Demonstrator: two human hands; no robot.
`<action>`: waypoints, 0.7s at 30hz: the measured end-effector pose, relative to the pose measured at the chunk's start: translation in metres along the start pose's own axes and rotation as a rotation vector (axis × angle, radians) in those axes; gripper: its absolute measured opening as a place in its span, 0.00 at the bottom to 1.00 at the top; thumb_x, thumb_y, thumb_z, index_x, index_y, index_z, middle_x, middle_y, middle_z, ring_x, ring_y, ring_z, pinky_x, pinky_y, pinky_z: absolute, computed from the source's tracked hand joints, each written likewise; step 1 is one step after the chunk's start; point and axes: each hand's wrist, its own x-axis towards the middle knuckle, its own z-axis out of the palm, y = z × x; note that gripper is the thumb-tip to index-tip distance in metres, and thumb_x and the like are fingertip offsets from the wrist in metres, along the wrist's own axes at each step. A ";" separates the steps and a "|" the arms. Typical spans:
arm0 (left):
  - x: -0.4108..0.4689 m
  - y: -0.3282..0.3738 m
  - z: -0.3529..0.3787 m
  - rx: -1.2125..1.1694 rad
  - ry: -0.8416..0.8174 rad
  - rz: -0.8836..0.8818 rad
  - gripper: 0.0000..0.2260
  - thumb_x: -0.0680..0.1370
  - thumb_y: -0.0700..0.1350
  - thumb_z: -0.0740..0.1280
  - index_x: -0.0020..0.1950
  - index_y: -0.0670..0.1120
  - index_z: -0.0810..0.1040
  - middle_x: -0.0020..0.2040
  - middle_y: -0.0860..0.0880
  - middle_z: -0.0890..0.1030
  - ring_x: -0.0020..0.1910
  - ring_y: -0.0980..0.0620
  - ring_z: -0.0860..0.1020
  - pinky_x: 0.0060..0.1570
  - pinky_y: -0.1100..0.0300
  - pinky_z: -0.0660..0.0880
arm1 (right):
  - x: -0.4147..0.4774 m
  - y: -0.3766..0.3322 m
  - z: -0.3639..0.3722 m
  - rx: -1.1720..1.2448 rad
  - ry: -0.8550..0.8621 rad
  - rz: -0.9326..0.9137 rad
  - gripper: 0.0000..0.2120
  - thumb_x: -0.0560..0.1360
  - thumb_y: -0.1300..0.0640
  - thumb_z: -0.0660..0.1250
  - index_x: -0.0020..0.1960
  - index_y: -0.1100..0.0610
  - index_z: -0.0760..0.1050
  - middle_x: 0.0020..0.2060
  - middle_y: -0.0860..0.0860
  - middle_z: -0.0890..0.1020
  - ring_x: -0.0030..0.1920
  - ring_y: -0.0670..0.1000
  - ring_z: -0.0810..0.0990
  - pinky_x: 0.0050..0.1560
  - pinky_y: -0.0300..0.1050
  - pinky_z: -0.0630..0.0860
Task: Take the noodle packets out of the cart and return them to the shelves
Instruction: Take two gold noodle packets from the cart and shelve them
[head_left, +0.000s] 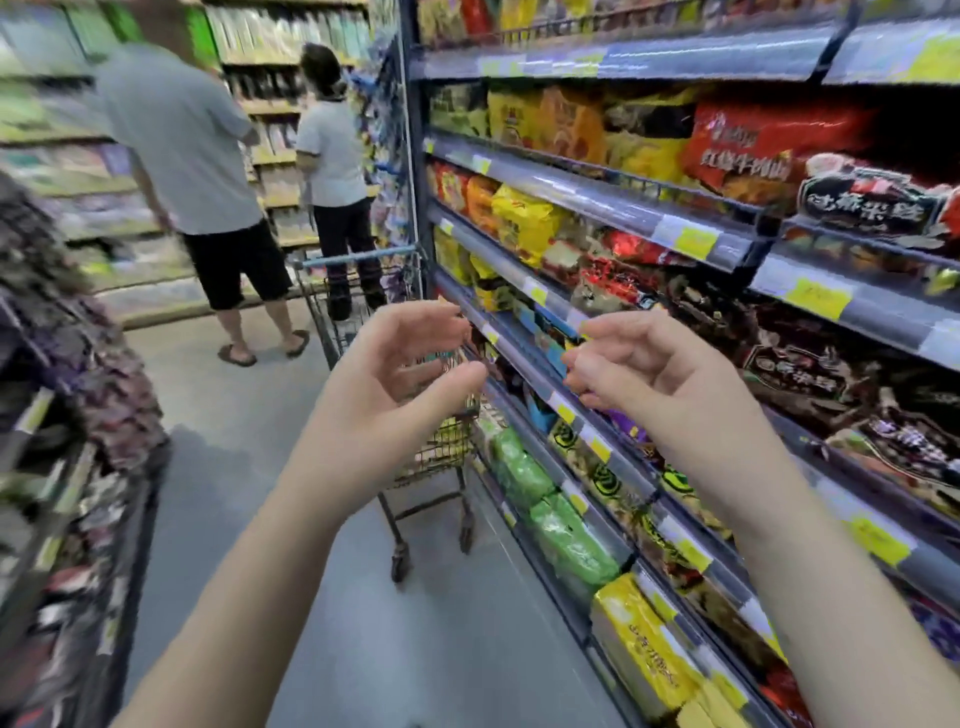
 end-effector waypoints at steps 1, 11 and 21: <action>0.008 -0.009 -0.010 0.009 0.010 -0.009 0.18 0.75 0.46 0.75 0.63 0.47 0.77 0.58 0.53 0.84 0.63 0.53 0.80 0.63 0.53 0.78 | 0.014 0.006 0.009 0.007 -0.012 0.007 0.16 0.71 0.45 0.75 0.57 0.46 0.82 0.53 0.52 0.87 0.56 0.54 0.86 0.64 0.59 0.79; 0.114 -0.121 -0.118 0.011 0.066 -0.145 0.18 0.74 0.49 0.75 0.62 0.49 0.78 0.59 0.49 0.83 0.63 0.53 0.81 0.61 0.62 0.77 | 0.178 0.070 0.110 -0.005 -0.133 0.097 0.17 0.71 0.46 0.74 0.59 0.49 0.81 0.53 0.50 0.87 0.56 0.53 0.86 0.63 0.57 0.80; 0.199 -0.230 -0.192 -0.031 0.107 -0.321 0.18 0.74 0.46 0.74 0.63 0.47 0.79 0.59 0.48 0.84 0.61 0.53 0.81 0.58 0.64 0.78 | 0.303 0.148 0.188 0.038 -0.215 0.216 0.20 0.70 0.45 0.73 0.59 0.50 0.81 0.54 0.50 0.87 0.55 0.51 0.86 0.61 0.52 0.82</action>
